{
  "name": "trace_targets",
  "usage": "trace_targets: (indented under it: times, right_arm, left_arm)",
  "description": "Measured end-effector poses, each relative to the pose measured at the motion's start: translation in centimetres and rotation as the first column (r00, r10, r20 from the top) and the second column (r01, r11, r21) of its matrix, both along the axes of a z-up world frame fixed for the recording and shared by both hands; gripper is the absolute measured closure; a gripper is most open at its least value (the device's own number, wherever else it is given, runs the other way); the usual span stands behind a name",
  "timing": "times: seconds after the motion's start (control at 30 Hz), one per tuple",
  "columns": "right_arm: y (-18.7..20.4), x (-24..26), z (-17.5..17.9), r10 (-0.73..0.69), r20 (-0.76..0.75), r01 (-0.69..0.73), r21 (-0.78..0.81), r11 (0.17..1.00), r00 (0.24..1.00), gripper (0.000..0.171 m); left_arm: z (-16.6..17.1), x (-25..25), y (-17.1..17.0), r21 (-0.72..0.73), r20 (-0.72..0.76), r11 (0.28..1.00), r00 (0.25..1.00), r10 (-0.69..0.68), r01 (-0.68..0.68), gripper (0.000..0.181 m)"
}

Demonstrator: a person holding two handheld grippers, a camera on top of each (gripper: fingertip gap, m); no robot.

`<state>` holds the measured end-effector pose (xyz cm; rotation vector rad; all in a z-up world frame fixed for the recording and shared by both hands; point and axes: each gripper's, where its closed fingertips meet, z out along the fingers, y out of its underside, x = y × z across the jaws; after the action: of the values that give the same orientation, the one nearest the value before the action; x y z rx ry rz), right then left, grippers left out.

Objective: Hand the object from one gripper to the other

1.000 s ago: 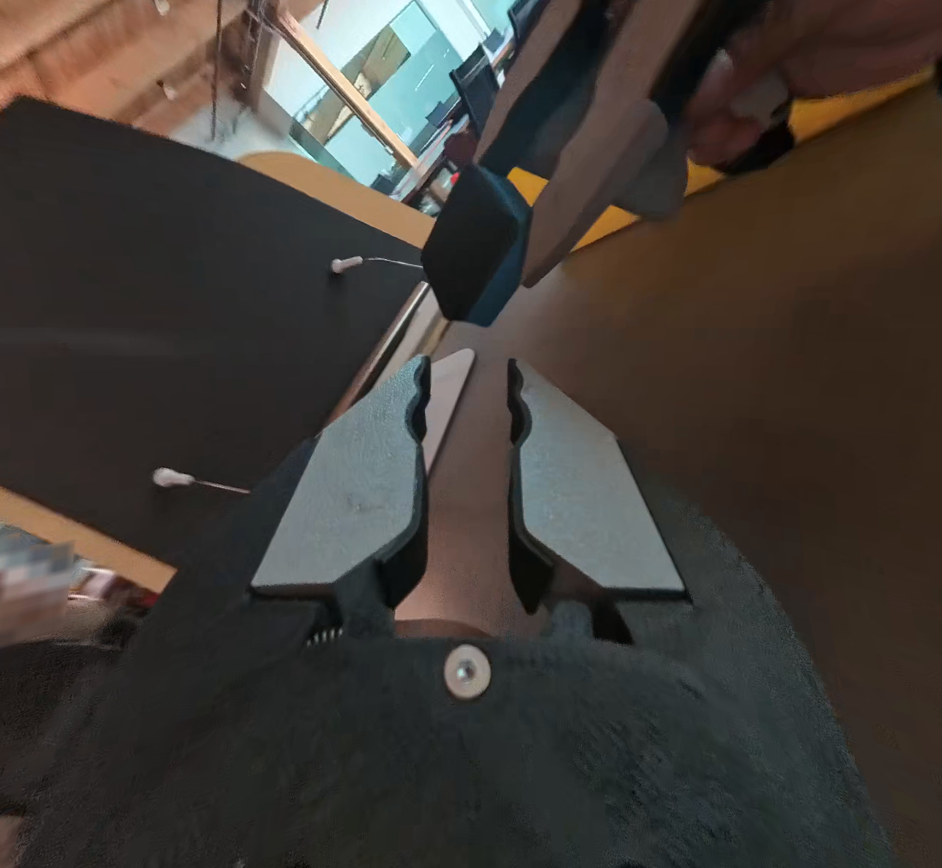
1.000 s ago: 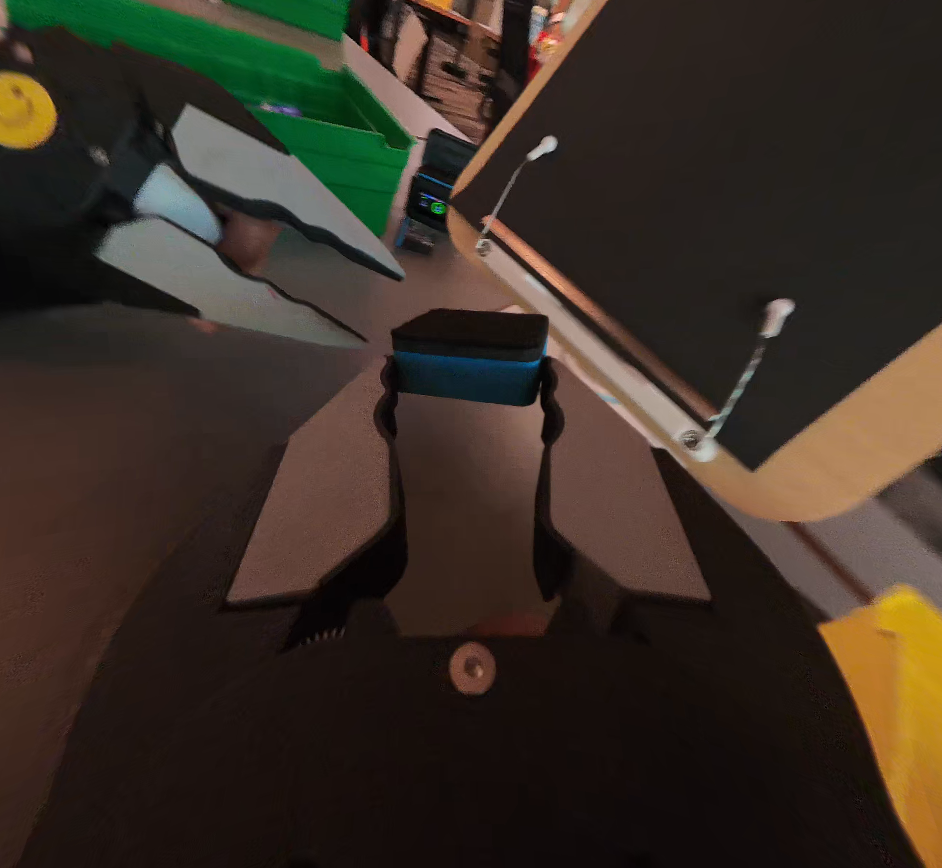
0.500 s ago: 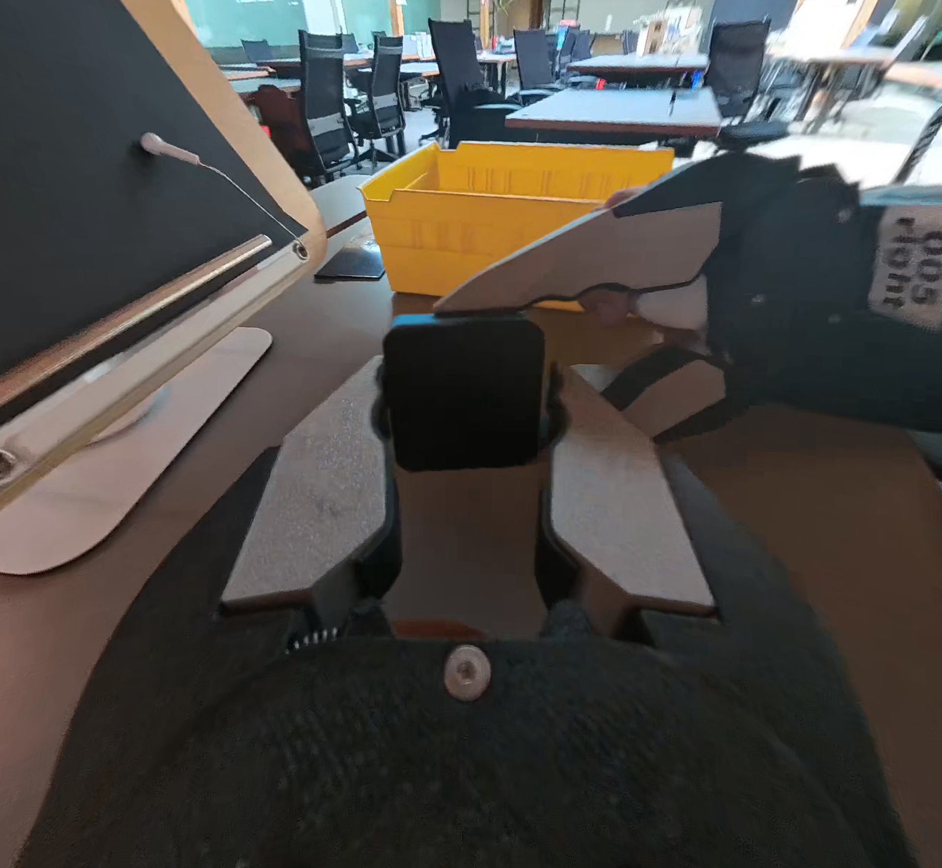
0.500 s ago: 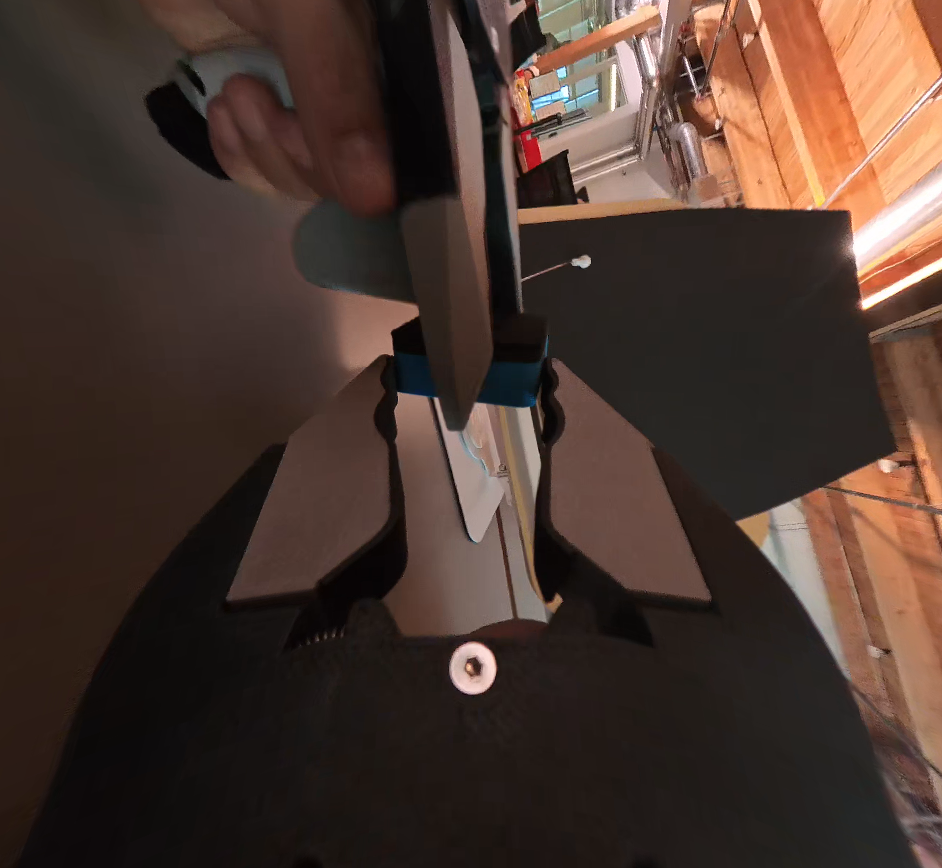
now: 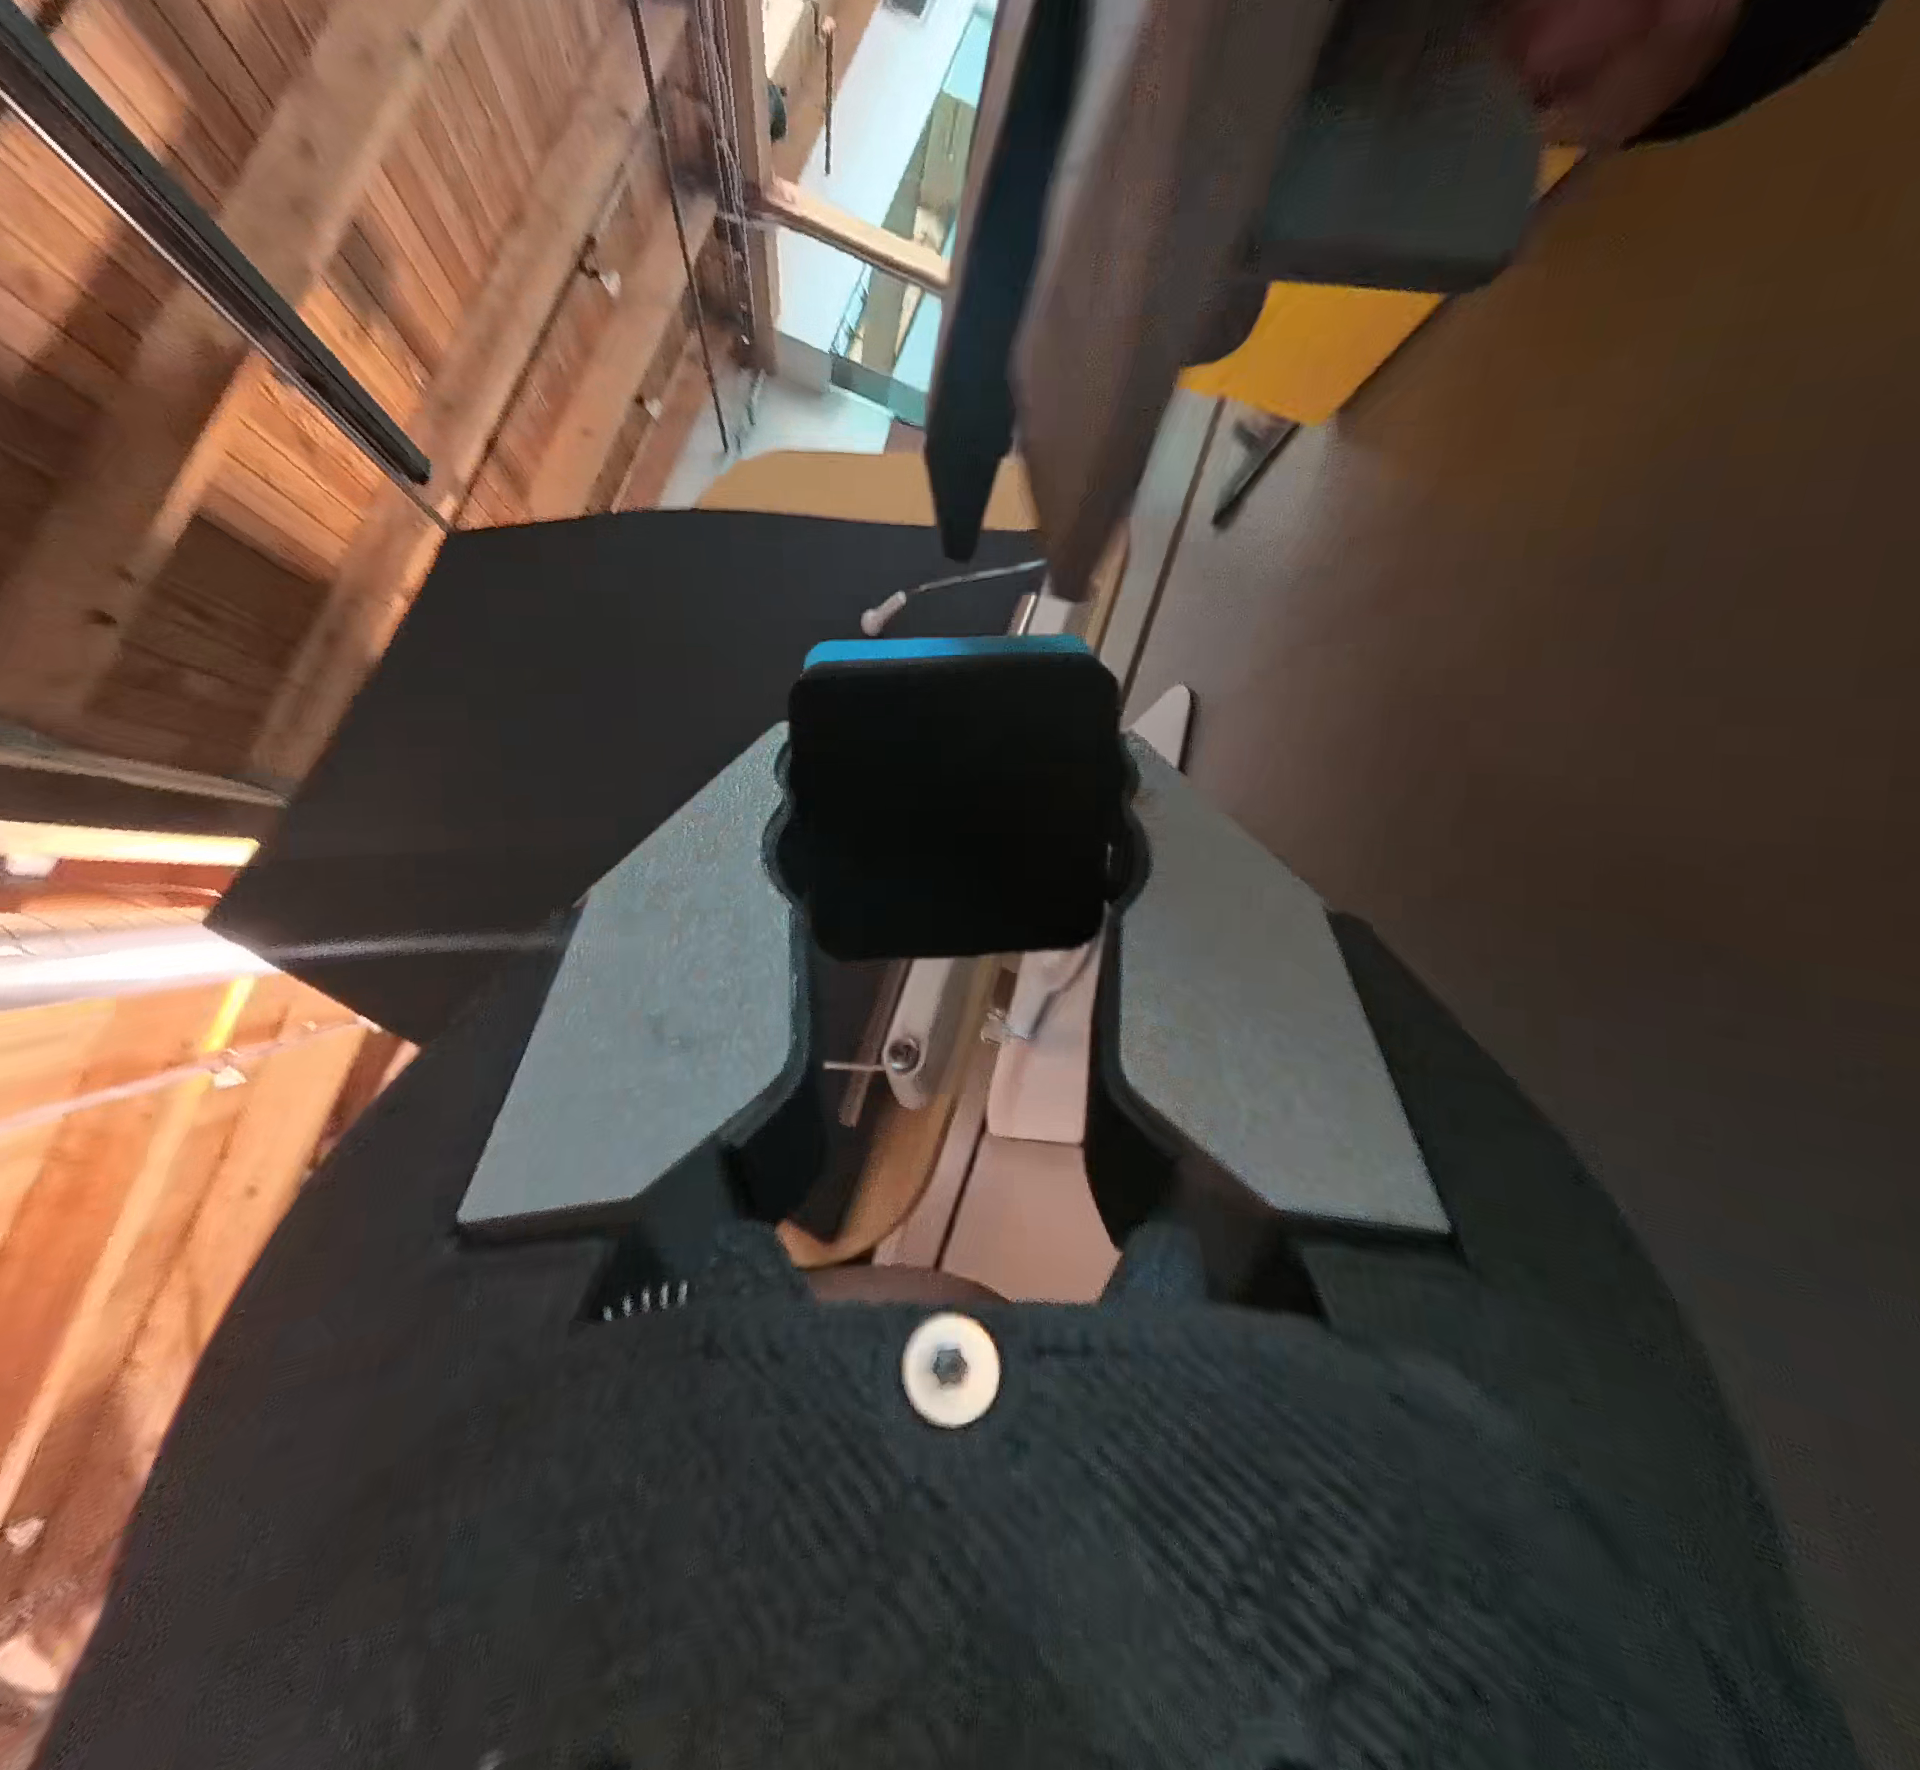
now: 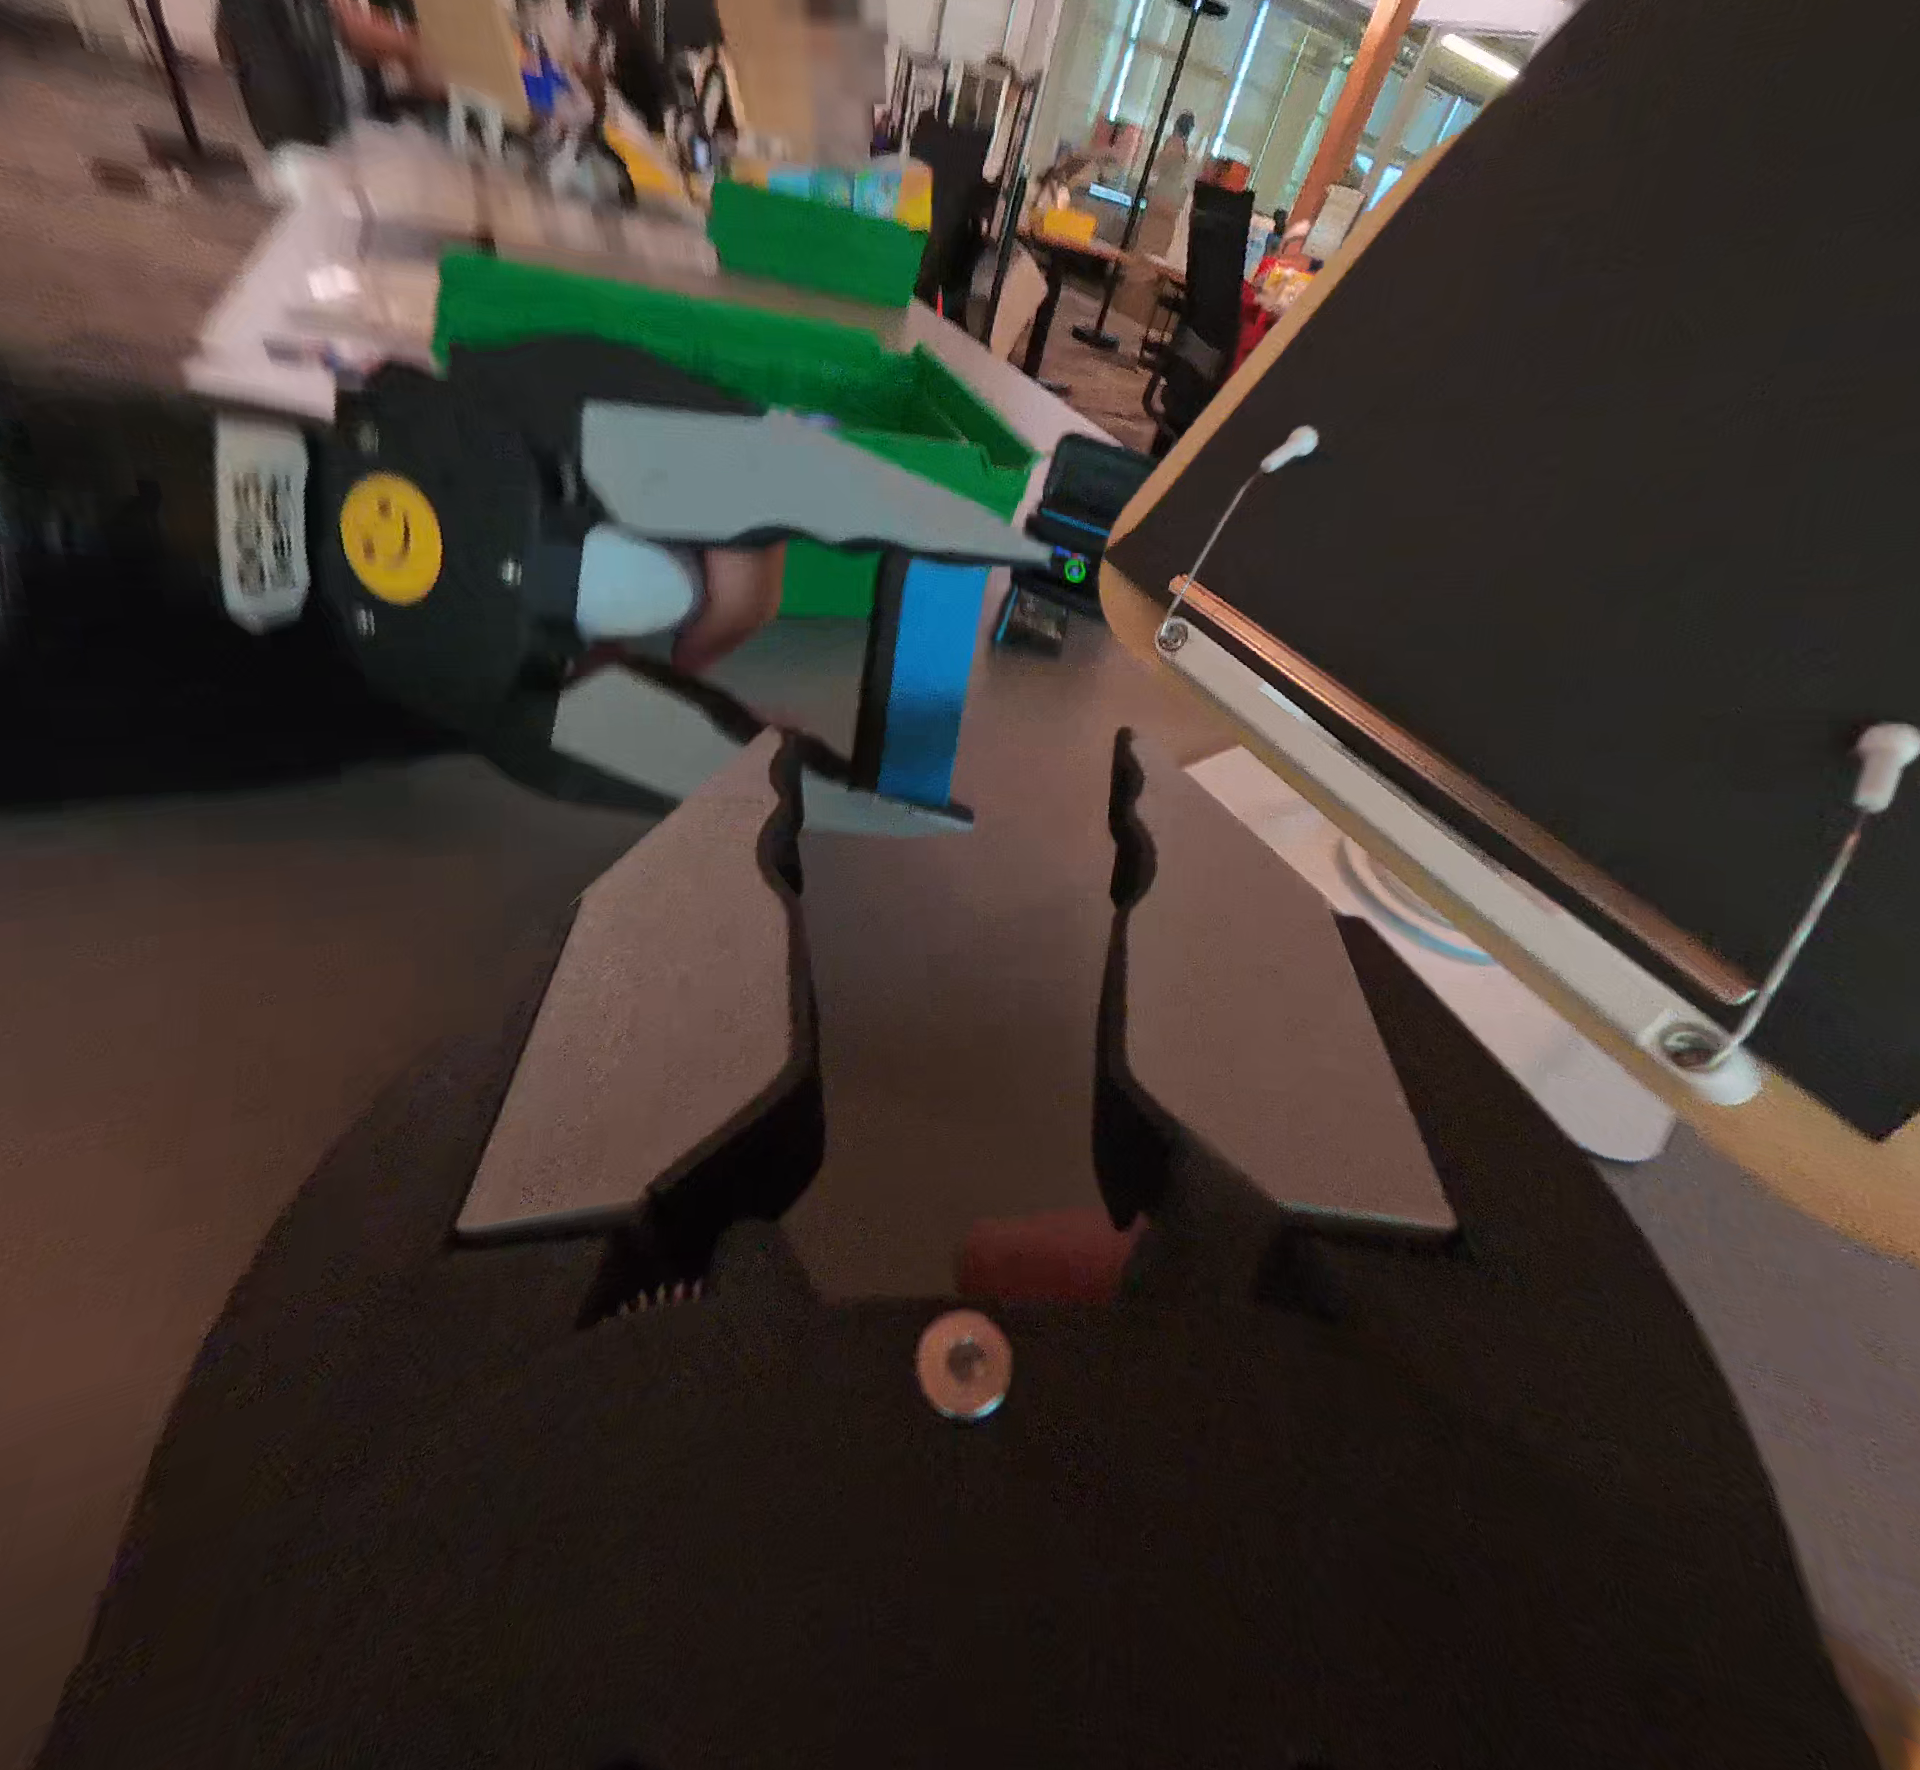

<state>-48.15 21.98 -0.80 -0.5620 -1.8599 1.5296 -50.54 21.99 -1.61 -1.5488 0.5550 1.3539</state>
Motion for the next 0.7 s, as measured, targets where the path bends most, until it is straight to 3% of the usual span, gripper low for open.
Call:
trace_targets:
  times: [0.17, 0.27, 0.33, 0.4, 0.53, 0.6, 0.7]
  right_arm:
    - [-1.1, 0.2, -0.1, 0.049, 0.05, -0.046, -0.072, 0.996, 0.998, 0.12]
    - [-1.1, -0.2, -0.7, 0.003, 0.028, -0.003, -0.004, 1.0, 1.0, 0.151]
    - [-0.5, -0.6, -0.5, -0.065, -0.023, 0.066, 0.074, 0.995, 0.998, 0.152]
    - [1.7, -1.5, 0.3, -0.221, -0.166, 0.249, 0.177, 0.952, 0.961, 0.153]
    - [7.0, -2.0, 3.4, -0.471, -0.474, 0.636, 0.286, 0.717, 0.744, 0.152]
    - [8.3, -0.6, 6.2, -0.516, -0.602, 0.747, 0.217, 0.628, 0.609, 0.152]
    - [10.6, 3.2, 11.5, -0.548, -0.772, 0.883, 0.037, 0.468, 0.323, 0.152]
  left_arm:
    - [0.1, 1.1, 0.8, 0.001, -0.054, 1.0, 0.998, -0.008, 0.008, 0.126]
    - [-0.4, 1.7, 1.5, -0.013, -0.064, 1.0, 0.998, -0.019, 0.019, 0.126]
    - [-0.3, 1.4, 1.6, 0.012, -0.075, 1.0, 0.997, -0.004, 0.005, 0.126]
    - [-0.3, 1.0, 1.4, 0.04, -0.042, 0.999, 0.999, 0.002, 0.0, 0.128]
    - [-0.6, -0.4, 1.0, 0.079, 0.193, 0.997, 0.981, 0.005, -0.021, 0.132]
    - [-0.8, -1.2, 0.7, 0.092, 0.231, 0.995, 0.973, 0.024, -0.047, 0.135]
    - [-1.6, -2.1, 0.5, 0.06, 0.237, 0.995, 0.969, 0.069, -0.085, 0.142]
